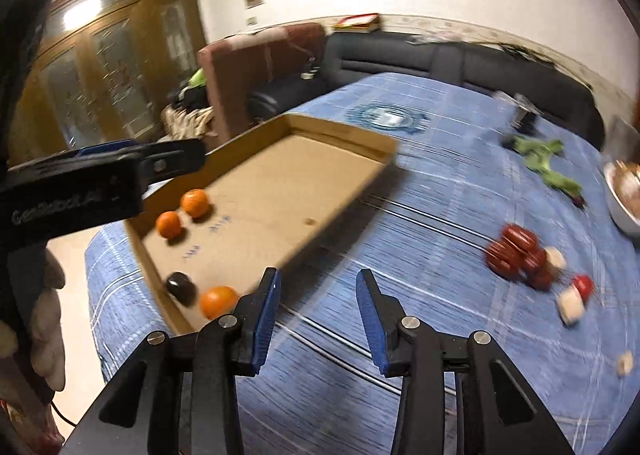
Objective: Organize fruits
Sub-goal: 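Carry both mandarins into the cardboard tray and release them, then reach the left tool to a red date while the right tool grasps a pale chunk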
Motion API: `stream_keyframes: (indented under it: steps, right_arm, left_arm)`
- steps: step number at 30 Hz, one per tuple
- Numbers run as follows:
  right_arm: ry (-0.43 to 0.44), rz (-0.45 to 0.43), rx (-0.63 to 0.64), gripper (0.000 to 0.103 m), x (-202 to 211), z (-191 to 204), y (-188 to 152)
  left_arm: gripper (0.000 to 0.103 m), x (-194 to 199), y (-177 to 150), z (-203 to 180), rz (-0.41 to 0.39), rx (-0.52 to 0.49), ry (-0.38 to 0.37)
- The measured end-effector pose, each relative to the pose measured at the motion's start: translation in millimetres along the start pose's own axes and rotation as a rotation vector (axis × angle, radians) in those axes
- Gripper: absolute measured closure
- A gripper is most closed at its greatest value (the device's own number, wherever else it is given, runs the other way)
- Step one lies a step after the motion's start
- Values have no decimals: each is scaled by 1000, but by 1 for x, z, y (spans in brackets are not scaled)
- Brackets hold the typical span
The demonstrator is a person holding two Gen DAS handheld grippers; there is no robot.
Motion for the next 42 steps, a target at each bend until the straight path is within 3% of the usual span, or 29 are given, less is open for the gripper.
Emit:
stream_keyframes:
  steps: [13, 19, 24, 30, 37, 42]
  right_arm:
    - [-82, -28, -141, 58, 38, -81, -19]
    - [-283, -39, -205, 58, 89, -167, -47]
    - [-418, -20, -354, 57, 122, -238, -81]
    - [-413, -17, -470, 57, 123, -266, -91]
    - [-307, -8, -397, 57, 80, -241, -56]
    - [-301, 45, -316, 58, 29, -230, -38]
  left_arm:
    - [19, -5, -5, -55, 19, -108, -40]
    - [19, -18, -16, -77, 50, -118, -95]
    - [19, -41, -30, -103, 118, -116, -151]
    - [19, -51, -38, -136, 146, -161, -200]
    - [19, -71, -32, -164, 177, -133, -270]
    - [19, -88, -28, -178, 196, -107, -300]
Point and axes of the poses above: each gripper's, at about its wrist camera, not at the fingertips, and x roughly against the way its jaws point, z to its left, y to its top, the point moved 10 cm from there along -x, roughly the way its jaws point, and after that the axes turned 6 degrees about -z, right-handed, at the moved point
